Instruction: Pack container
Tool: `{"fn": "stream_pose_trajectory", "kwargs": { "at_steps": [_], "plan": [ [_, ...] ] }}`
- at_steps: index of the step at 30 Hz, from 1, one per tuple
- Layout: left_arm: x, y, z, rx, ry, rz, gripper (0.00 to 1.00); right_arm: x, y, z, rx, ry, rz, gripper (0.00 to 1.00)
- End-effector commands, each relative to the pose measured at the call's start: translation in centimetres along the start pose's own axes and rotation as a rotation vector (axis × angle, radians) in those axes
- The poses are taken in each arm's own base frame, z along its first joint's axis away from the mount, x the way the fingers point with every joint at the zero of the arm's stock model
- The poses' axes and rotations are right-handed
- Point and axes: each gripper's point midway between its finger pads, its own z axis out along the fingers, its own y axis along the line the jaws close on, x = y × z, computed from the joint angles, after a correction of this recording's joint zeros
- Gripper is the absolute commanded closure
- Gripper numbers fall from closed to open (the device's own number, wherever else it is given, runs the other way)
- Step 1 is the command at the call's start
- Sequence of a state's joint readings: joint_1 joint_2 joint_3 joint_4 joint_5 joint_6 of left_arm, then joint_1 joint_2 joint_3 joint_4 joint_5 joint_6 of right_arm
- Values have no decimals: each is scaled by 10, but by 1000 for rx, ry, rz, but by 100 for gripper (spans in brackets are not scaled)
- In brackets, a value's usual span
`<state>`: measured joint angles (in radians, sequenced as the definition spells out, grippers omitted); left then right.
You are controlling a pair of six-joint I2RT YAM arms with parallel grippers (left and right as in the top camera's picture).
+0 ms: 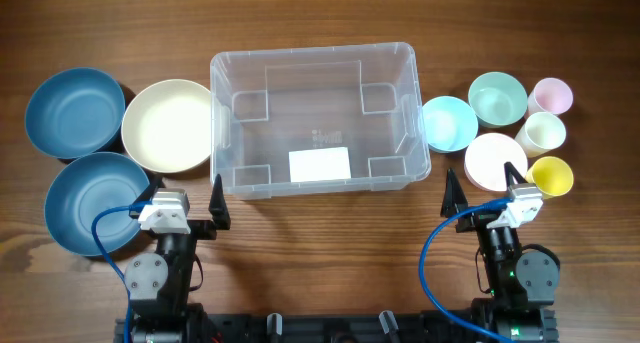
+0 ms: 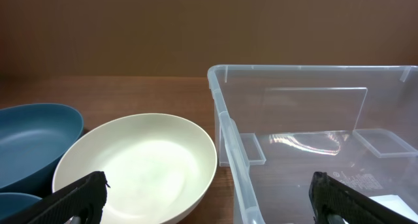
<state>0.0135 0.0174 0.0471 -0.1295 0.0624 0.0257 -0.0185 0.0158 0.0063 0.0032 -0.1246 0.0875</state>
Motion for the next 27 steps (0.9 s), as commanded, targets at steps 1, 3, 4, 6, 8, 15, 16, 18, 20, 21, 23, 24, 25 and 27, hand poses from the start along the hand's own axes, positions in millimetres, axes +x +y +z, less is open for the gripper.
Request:
{"fn": "stream_pose_trajectory", "kwargs": {
  "at_steps": [1,3,4,6,8,15,16,18,20,21,23,24,25,27],
  "plan": [
    [4,-1,1,10,0,22,0,-1,1,0,-3,-7,-7,0],
    [4,-1,1,10,0,22,0,-1,1,0,-3,-7,-8,0],
    [4,-1,1,10,0,22,0,-1,1,0,-3,-7,-7,1],
    [4,-1,1,10,0,22,0,-1,1,0,-3,-7,-7,0],
    [4,-1,1,10,0,22,0,-1,1,0,-3,-7,-7,0],
    [4,-1,1,10,-1,22,0,-1,1,0,-3,-7,-7,0],
    [4,-1,1,10,-1,22,0,-1,1,0,-3,-7,-7,0],
    [4,-1,1,10,-1,22,0,-1,1,0,-3,-7,-7,1],
    [4,-1,1,11,-1,22,0,-1,1,0,-3,-7,-8,0],
    [3,-1,1,12,-4,22,0,-1,1,0,-3,-7,-7,0],
    [-6,-2,0,15,-38,24,0,-1,1,0,-3,-7,-7,0],
    [-8,-3,0,20,-47,25,0,-1,1,0,-3,-7,-7,0],
    [-10,-4,0,24,-58,26,0,-1,1,0,-3,-7,-7,0],
    [-19,-5,0,29,-91,26,0,-1,1,0,-3,-7,-7,0]
  ]
}}
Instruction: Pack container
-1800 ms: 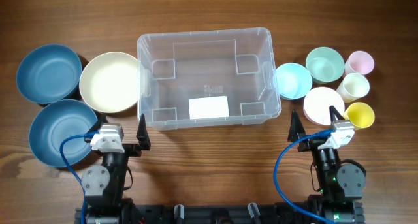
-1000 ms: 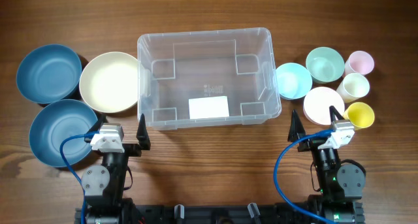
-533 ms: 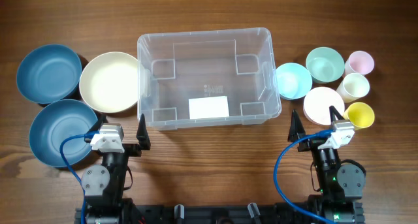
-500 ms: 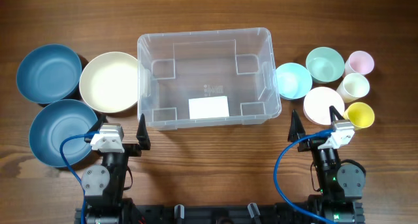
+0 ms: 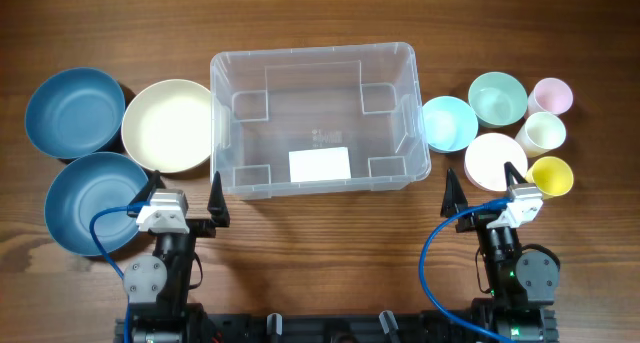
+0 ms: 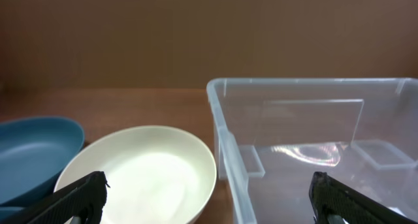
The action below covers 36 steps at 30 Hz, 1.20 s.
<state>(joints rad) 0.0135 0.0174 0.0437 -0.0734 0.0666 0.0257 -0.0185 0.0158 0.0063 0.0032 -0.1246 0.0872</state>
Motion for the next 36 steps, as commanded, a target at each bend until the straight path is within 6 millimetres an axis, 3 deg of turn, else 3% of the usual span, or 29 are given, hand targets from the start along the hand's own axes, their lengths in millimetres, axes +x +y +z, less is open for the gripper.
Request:
{"fn": "stream_pose_trajectory", "kwargs": {
  "at_steps": [1,3,8,11,14,18,21,23,25,31,34,36],
  "plan": [
    [-11,-4,0,23,-52,23,0,-1,1,0,-3,-7,-7,0],
    [-21,-4,-2,22,-76,25,0,-1,1,0,-3,-7,-7,0],
    [-75,7,-17,-52,-175,-51,0,-1,1,0,-3,-7,-7,0],
    [-107,21,-28,-139,-200,-104,0,-1,1,0,-3,-7,-7,0],
    [-125,40,-35,-261,-130,-145,0,-1,1,0,-3,-7,-7,0],
    [-148,47,-22,-324,39,-124,0,-1,1,0,-3,-7,-7,0],
    [-163,30,-3,-232,187,-130,0,-1,1,0,-3,-7,-7,0],
    [-163,17,5,-165,251,-157,0,-1,1,0,-3,-7,-7,0],
    [-151,4,8,-95,347,-180,0,-1,1,0,-3,-7,-7,0],
    [-132,1,15,-86,432,-187,0,-1,1,0,-3,-7,-7,0],
    [-126,7,15,-132,454,-223,0,-1,1,0,-3,-7,-7,0],
    [-117,36,5,-350,451,-380,0,-1,1,0,-3,-7,-7,0]
  ]
}}
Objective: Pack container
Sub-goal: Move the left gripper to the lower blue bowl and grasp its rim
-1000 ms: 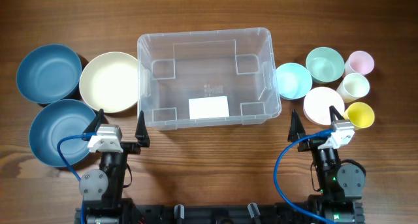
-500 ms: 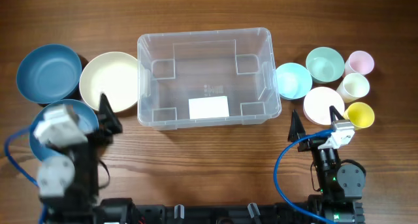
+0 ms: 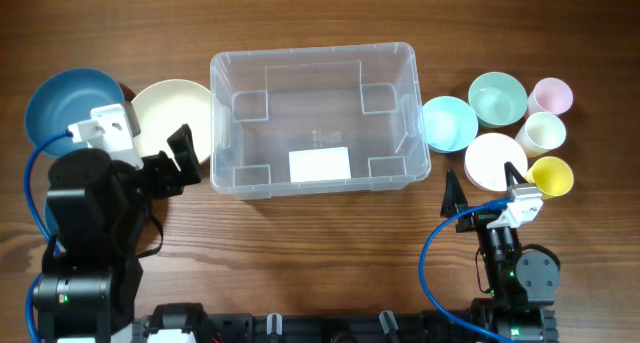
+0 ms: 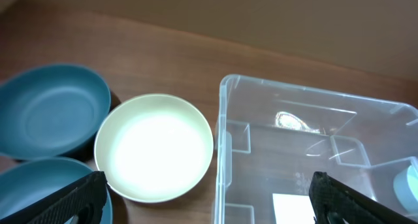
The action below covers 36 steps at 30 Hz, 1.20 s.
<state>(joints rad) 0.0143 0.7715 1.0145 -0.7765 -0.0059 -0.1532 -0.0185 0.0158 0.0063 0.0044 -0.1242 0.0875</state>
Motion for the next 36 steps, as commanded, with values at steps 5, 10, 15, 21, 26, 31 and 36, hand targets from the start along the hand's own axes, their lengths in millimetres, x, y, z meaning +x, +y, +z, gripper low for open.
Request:
{"fn": "stream_pose_trajectory", "kwargs": {
  "at_steps": [5,10,15,21,26,31,36],
  "plan": [
    [54,122,-55,-772,-93,-706,0,-1,1,0,-4,-6,-8,0],
    [93,139,-76,-934,-42,-842,0,-1,1,0,-4,-6,-7,0],
    [116,146,-74,-986,17,-873,0,-1,1,0,-4,-6,-7,0],
    [137,152,-66,-1012,38,-1051,0,-1,1,0,-4,-6,-7,0],
    [146,158,-58,-1035,122,-1078,0,-1,1,0,-4,-6,-7,0],
    [138,161,-22,-854,284,-940,0,-1,1,0,-4,-6,-7,0],
    [156,193,-21,-940,350,-1057,0,-1,1,0,-4,-6,-7,0]
  ]
}}
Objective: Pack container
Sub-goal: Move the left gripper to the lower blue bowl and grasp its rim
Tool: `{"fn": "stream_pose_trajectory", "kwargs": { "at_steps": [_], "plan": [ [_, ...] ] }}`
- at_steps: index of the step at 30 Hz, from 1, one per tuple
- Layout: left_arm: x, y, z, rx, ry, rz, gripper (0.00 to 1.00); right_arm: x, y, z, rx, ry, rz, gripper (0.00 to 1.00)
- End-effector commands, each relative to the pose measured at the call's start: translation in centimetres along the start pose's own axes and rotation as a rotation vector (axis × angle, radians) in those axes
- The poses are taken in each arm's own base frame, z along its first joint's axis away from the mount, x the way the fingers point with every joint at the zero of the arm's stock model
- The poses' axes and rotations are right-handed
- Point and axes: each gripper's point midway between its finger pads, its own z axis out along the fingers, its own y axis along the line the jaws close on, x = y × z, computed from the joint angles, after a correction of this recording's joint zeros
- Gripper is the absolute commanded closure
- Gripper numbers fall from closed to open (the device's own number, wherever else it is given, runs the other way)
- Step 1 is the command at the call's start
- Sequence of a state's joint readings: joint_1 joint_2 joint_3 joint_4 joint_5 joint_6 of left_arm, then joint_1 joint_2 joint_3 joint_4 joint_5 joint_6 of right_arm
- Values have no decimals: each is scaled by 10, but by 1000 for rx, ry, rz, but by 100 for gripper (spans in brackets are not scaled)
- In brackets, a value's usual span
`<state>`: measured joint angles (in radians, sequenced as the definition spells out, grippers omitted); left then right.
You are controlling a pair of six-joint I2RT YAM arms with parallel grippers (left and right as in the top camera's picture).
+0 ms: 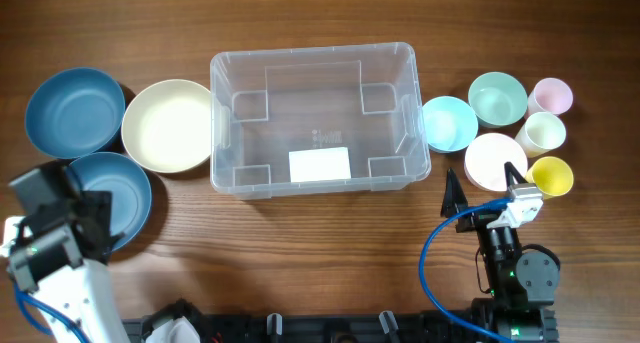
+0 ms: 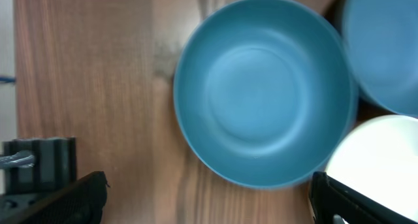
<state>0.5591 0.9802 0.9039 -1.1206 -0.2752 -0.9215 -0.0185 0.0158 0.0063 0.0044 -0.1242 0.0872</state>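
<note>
The clear plastic container (image 1: pixel 312 118) stands empty at the table's middle, a white label on its floor. Left of it lie a cream bowl (image 1: pixel 168 125), a far blue bowl (image 1: pixel 75 110) and a near blue bowl (image 1: pixel 122 188). My left gripper (image 1: pixel 90 221) hangs open above the near blue bowl (image 2: pixel 264 90) and looks straight down into it. Its dark fingers (image 2: pixel 72 198) show only at the frame's lower corners and hold nothing. My right gripper (image 1: pixel 482 181) rests open at the front right.
Right of the container are a light blue bowl (image 1: pixel 449 122), a mint bowl (image 1: pixel 497 97), a pale pink bowl (image 1: pixel 493 159), and pink (image 1: pixel 550 95), cream (image 1: pixel 544 132) and yellow (image 1: pixel 550 175) cups. Blue cables trail from both arm bases at the front edge.
My left arm was raised beside the cream bowl and the container's left wall. It now sits at the front left, over the near blue bowl, camera pointing down. The right arm is unmoved.
Both arms first rested open at the front edge, the left one facing the cream bowl and container. The left wrist view then rose slightly. After that the left arm stood high over the bowls. Now it is above the near blue bowl, still open and holding nothing.
</note>
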Motion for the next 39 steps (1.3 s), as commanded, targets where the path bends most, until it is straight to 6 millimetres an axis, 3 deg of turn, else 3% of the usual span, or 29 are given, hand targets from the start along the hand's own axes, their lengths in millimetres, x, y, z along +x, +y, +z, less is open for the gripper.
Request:
{"fn": "stream_pose_trajectory", "kwargs": {
  "at_steps": [1,4,10,14,23,26,39],
  "plan": [
    [1,11,22,-47,119,19,0,-1,1,0,-4,-6,-7,0],
    [6,9,33,-20,219,-2,0,-1,1,0,-4,-6,-7,0],
    [0,27,55,-106,280,-91,2,-1,1,0,-4,-6,-7,0],
    [1,35,71,-185,302,-81,14,-1,1,0,-4,-6,-7,0],
    [3,35,94,-230,341,-49,12,-1,1,0,-4,-6,-7,0],
    [3,34,99,-230,342,-49,21,-1,1,0,-4,-6,-7,0],
    [11,36,129,-199,297,-54,19,-1,1,0,-4,-6,-6,1]
  ]
}}
